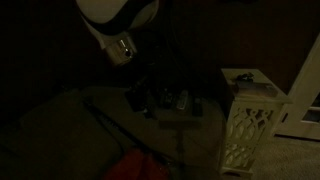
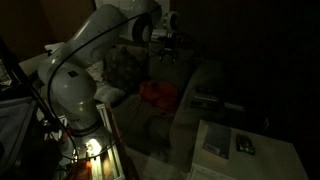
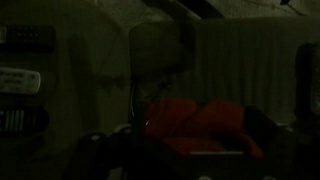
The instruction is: Put the black rod on the right armrest of the sofa.
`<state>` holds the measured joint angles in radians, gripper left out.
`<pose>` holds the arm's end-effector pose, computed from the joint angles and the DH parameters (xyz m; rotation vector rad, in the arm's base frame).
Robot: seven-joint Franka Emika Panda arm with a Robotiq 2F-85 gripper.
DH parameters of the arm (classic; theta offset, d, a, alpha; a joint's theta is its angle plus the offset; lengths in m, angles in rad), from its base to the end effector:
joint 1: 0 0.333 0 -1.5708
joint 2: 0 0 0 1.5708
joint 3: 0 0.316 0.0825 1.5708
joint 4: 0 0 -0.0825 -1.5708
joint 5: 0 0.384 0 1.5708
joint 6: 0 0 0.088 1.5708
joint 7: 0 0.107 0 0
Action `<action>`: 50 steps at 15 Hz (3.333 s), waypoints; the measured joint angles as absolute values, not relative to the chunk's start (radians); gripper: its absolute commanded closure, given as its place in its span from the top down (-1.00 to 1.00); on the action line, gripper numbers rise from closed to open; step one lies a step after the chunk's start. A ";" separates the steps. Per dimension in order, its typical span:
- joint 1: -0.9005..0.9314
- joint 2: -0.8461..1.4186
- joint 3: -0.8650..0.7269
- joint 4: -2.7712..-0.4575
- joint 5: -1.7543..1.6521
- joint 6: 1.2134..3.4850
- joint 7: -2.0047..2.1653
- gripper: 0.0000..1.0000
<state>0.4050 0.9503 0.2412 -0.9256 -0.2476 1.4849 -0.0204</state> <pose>0.6409 0.3671 0.2894 2.8043 0.9139 -0.5117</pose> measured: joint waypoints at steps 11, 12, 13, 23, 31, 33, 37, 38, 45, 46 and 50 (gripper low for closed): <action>0.229 1.102 0.235 -1.049 -0.287 2.349 -0.030 1.00; 0.229 1.110 0.236 -1.050 -0.287 2.361 -0.030 1.00; 0.230 1.110 0.239 -1.050 -0.287 2.362 -0.030 1.00; 0.256 1.139 0.244 -1.038 -0.230 2.373 -0.022 1.00; 0.449 1.349 0.128 -0.939 -0.144 2.583 0.118 1.00; 0.492 1.404 0.065 -0.886 -0.150 2.639 0.181 1.00; 0.557 1.491 -0.059 -0.780 -0.153 2.655 0.282 1.00; 0.567 1.497 -0.087 -0.774 -0.153 2.655 0.315 1.00; 0.583 1.496 -0.178 -0.780 -0.153 2.639 0.458 1.00; 0.580 1.496 -0.170 -0.784 -0.152 2.638 0.458 1.00; 0.547 1.499 -0.144 -0.785 -0.149 2.634 0.459 1.00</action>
